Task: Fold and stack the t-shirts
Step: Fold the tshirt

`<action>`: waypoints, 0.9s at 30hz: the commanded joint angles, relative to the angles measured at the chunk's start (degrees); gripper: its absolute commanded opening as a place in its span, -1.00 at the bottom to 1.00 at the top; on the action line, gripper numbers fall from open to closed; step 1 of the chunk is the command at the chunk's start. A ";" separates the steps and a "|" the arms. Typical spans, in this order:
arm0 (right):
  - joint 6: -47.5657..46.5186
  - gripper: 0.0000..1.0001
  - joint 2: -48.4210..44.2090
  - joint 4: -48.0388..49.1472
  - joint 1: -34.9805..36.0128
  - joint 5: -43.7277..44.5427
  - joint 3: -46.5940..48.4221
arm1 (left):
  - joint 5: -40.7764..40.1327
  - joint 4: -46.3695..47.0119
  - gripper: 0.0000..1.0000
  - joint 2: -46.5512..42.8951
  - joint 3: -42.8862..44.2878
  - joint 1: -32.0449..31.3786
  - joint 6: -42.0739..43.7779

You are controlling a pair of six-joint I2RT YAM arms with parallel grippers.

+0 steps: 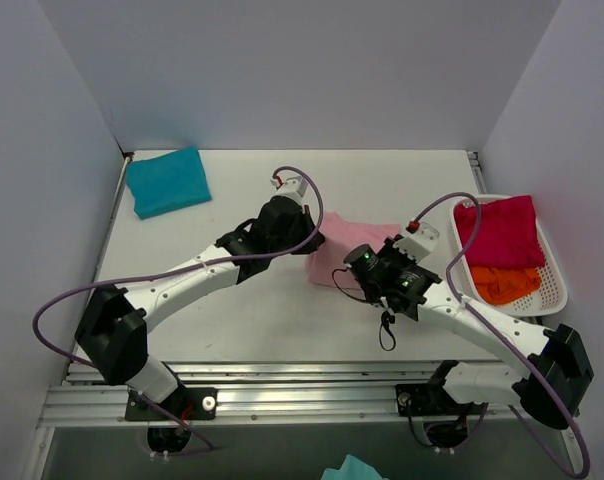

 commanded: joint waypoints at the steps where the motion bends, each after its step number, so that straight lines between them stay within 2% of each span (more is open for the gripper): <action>1: -4.85 -1.00 0.24 3.96 -1.60 -0.14 1.03 | 3.31 3.17 -0.95 1.46 4.17 1.76 1.53; 10: -11.01 -1.00 -0.38 11.25 -8.98 -5.50 -0.55 | 8.41 3.00 -0.95 8.58 10.94 5.18 2.58; 14: -13.02 -1.00 6.18 15.20 -13.54 -9.19 0.85 | 12.01 2.30 -0.95 14.20 17.08 7.20 3.37; 15: -13.64 -1.00 8.04 16.52 -16.95 -10.24 1.38 | 13.76 1.86 -0.95 18.21 19.19 7.82 3.55; 18: -16.71 -1.00 20.06 25.22 -23.90 -16.65 6.55 | 18.94 1.07 -0.95 30.00 31.38 10.89 5.30; 19: -17.33 -1.00 24.36 28.11 -28.19 -18.93 9.00 | 20.36 -0.59 -0.95 33.69 41.26 11.77 5.83; 20: -18.12 -1.00 32.93 29.01 -30.06 -20.09 12.16 | 21.07 -2.17 -0.92 41.99 47.27 12.56 7.31; 21: -18.83 -1.00 36.93 27.28 -31.82 -21.05 19.94 | 22.47 -6.19 -0.82 46.86 53.94 13.88 8.03; 22: -17.88 -0.89 41.24 24.91 -34.36 -20.98 24.80 | 23.70 -7.80 -0.56 51.26 61.15 14.50 8.38; 23: -17.61 -0.08 47.98 23.06 -35.34 -21.15 29.55 | 24.67 -9.99 0.67 60.70 76.53 14.94 8.73; 24: -20.22 0.41 50.57 23.13 -35.96 -21.67 37.25 | 25.20 -15.06 0.88 65.58 85.21 15.81 8.47; 25: -22.07 0.78 52.86 22.95 -36.32 -21.94 40.64 | 26.86 -16.59 0.88 69.72 93.39 16.43 7.86; 26: -22.43 0.99 55.75 21.04 -36.58 -18.46 44.24 | 27.83 -17.04 0.88 74.81 103.57 17.05 5.59; 27: -22.00 1.00 56.39 15.27 -36.84 -17.12 49.15 | 29.84 -13.04 0.88 75.12 103.84 17.84 3.92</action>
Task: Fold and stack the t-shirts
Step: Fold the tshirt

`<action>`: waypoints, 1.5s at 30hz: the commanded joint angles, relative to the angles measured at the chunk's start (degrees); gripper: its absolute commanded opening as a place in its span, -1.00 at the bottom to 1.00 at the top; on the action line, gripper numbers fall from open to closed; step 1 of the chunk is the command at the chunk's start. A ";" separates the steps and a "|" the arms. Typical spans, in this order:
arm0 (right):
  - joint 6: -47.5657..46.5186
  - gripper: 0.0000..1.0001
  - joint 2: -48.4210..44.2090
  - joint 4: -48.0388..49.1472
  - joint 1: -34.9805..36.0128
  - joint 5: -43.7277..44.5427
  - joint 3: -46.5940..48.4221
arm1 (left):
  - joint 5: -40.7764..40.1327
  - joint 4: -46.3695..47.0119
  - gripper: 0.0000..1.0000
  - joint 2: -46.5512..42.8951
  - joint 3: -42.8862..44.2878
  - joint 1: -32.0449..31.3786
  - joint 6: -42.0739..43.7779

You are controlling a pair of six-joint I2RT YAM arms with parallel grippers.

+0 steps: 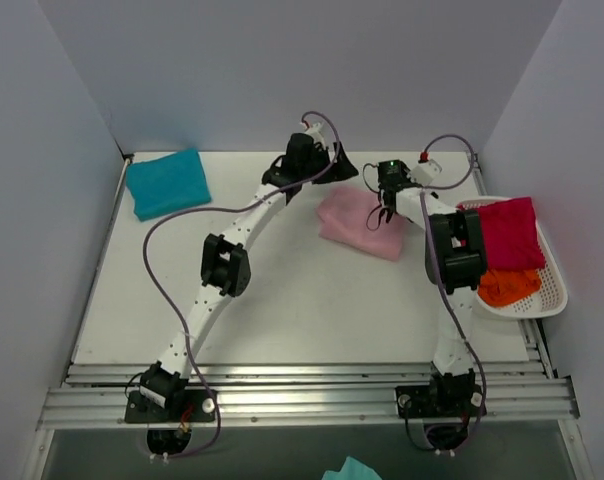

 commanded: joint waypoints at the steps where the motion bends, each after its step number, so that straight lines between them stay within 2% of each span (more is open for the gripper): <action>1: -2.70 1.00 0.53 -8.62 -0.69 3.52 11.44 | 8.91 -0.29 0.88 2.60 10.72 4.20 -3.50; 2: -2.52 1.00 -0.86 -9.33 -1.22 3.70 11.89 | 9.11 2.52 0.88 -2.63 0.35 5.00 -5.26; 3: -2.52 1.00 -2.09 -9.17 -1.22 4.48 11.37 | 9.37 9.25 0.88 -6.33 -6.20 5.79 -5.36; 6: -4.71 1.00 -8.24 -4.53 -0.70 5.37 6.02 | 7.80 15.36 0.88 -16.72 -23.08 8.16 -3.87; 12: -4.98 1.00 -17.21 -2.40 -0.26 4.05 -1.98 | 1.82 14.06 0.88 -25.88 -34.89 9.40 1.66; 17: -1.56 0.99 -24.86 -0.66 0.27 2.04 -10.57 | 0.94 14.76 0.88 -24.66 -38.08 8.88 2.81; 21: 0.20 0.99 -30.04 1.56 0.62 0.19 -17.71 | 4.61 17.22 0.88 -20.27 -37.73 8.44 1.67; 25: 1.60 0.99 -35.84 3.58 0.62 -1.04 -23.52 | 5.51 14.51 0.88 -12.73 -31.68 6.33 2.71; 28: 2.49 0.99 -39.36 4.63 0.53 -0.52 -27.12 | 4.63 7.58 0.88 -6.67 -22.99 4.40 4.74; 29: 2.66 0.99 -40.24 4.98 0.27 -0.17 -27.91 | 4.11 2.68 0.88 -5.42 -18.26 4.04 5.18; 31: 3.01 0.99 -42.43 5.51 -0.08 0.01 -30.19 | 2.79 -0.78 0.88 -2.96 -15.85 3.34 6.23; 34: 3.10 0.99 -44.55 5.87 -0.52 0.01 -31.61 | 1.55 -3.60 0.88 -3.12 -17.59 3.25 6.07; 39: 3.02 0.99 -45.17 6.48 -0.61 0.27 -32.40 | 4.96 -6.77 0.88 -3.21 -20.59 3.60 5.27; 45: 2.84 0.99 -43.86 7.53 -1.05 -1.04 -32.67 | 7.44 -3.43 0.88 -7.33 -30.87 3.51 4.13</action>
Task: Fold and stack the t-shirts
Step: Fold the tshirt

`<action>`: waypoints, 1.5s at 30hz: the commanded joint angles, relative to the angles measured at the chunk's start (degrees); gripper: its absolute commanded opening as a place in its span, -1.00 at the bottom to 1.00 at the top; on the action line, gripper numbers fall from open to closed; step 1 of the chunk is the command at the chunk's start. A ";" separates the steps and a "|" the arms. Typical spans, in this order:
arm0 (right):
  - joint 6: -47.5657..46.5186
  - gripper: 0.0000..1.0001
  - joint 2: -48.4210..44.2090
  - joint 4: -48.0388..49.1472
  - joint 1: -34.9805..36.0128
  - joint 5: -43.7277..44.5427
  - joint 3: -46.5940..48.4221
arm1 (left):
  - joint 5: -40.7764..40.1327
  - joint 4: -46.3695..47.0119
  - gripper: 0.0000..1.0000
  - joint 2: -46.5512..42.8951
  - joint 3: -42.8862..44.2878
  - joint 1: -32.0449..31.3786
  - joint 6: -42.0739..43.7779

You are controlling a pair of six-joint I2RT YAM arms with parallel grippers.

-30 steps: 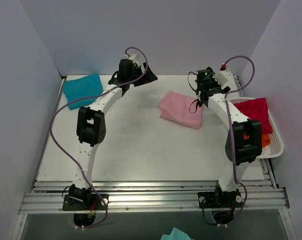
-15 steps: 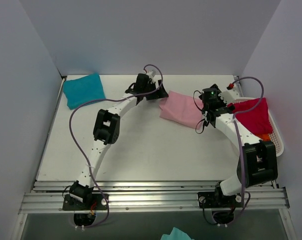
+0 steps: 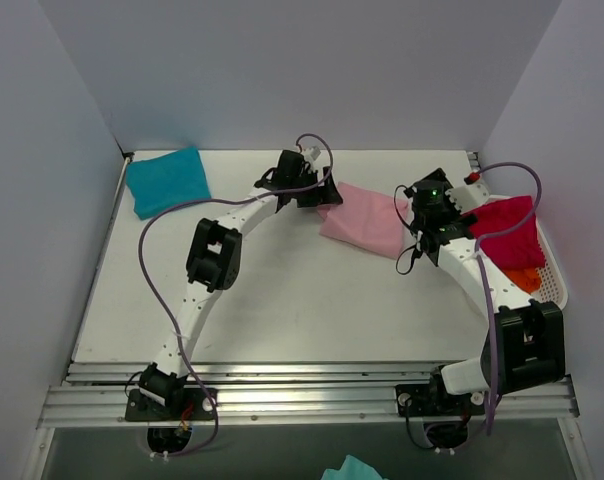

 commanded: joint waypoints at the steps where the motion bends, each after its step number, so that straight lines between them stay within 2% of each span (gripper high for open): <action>1: 0.50 0.99 0.30 1.85 -0.70 0.20 -0.62 | 1.36 -7.71 0.88 -0.61 -5.19 0.34 -0.31; 8: 0.59 0.99 -0.49 3.17 -1.75 -1.12 -1.76 | 2.60 -13.24 0.88 4.31 3.49 -1.24 -0.66; 18: 0.76 0.99 -5.76 4.05 -4.04 -3.84 -3.87 | 2.77 -15.71 0.91 8.36 9.22 -3.52 -1.63; 19: 0.77 0.99 -6.29 4.05 -4.30 -4.11 -4.05 | 2.95 -15.98 0.65 8.97 10.18 -3.61 -1.71; 21: 0.68 0.99 -7.60 4.23 -4.48 -4.28 -4.75 | 2.78 -16.33 -0.02 9.32 10.89 -3.88 -1.89; 22: 0.76 0.99 -8.05 4.31 -4.65 -4.63 -4.93 | 2.51 -17.03 -0.73 9.76 11.85 -3.88 -2.06; 23: 0.77 0.99 -8.49 4.49 -4.83 -4.90 -5.45 | 2.16 -17.21 -0.92 9.85 12.29 -3.96 -2.15; 28: 0.76 0.98 -10.42 5.02 -5.88 -6.39 -6.16 | 1.19 -18.79 -0.95 10.64 14.32 -4.32 -1.36; 32: 0.85 0.98 -11.13 5.81 -5.97 -7.36 -6.95 | 1.98 -18.44 -0.95 8.46 11.09 -3.88 -0.75; 36: 1.12 0.97 -10.78 6.60 -6.06 -9.46 -7.04 | -2.06 -17.82 -0.95 -3.11 2.58 -2.21 3.19; 39: 1.38 0.97 -10.51 7.12 -5.97 -10.60 -6.95 | -3.46 -17.82 -0.95 -9.28 -1.05 0.69 5.57; 45: 1.82 0.96 -10.16 8.09 -6.06 -12.98 -7.30 | -2.15 -23.44 -0.95 -11.50 2.54 9.30 7.95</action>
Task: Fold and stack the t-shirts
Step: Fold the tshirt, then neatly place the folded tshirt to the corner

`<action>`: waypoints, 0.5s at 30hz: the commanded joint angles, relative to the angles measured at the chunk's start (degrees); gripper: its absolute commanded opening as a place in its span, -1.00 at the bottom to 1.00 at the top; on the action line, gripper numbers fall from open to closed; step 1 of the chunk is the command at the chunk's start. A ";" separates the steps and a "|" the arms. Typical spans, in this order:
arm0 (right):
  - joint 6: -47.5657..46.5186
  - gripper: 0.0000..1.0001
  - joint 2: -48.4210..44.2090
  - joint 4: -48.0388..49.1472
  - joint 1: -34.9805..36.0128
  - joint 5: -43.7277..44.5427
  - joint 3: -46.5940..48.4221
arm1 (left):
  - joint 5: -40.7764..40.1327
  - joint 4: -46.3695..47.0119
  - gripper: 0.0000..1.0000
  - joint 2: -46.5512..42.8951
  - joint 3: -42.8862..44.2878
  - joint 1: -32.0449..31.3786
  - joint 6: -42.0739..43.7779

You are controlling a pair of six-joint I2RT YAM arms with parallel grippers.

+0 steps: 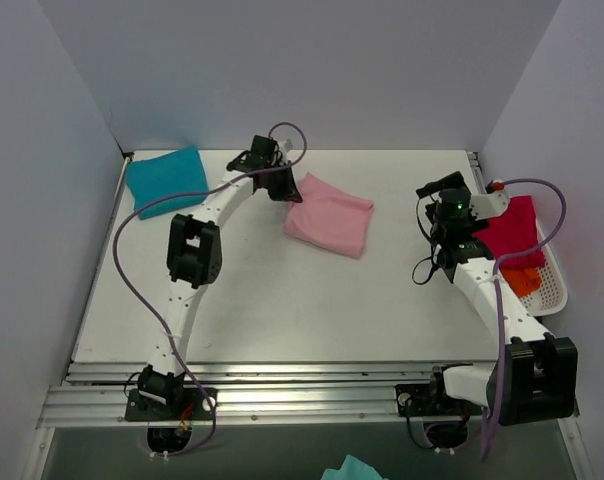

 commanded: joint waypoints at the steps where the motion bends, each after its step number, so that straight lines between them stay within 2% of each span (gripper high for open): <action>1: 0.55 0.96 -0.78 2.41 -0.53 -1.99 -0.46 | -0.86 -3.54 -0.95 -5.25 2.74 6.57 3.21; 6: 0.81 0.96 -1.14 3.20 -0.53 -2.96 -0.46 | -0.25 -5.19 -0.95 -4.74 4.40 12.90 3.04; 15: 1.17 0.96 0.53 4.69 -0.53 -5.33 -0.37 | 1.16 -12.13 -0.95 -1.04 16.44 19.67 3.65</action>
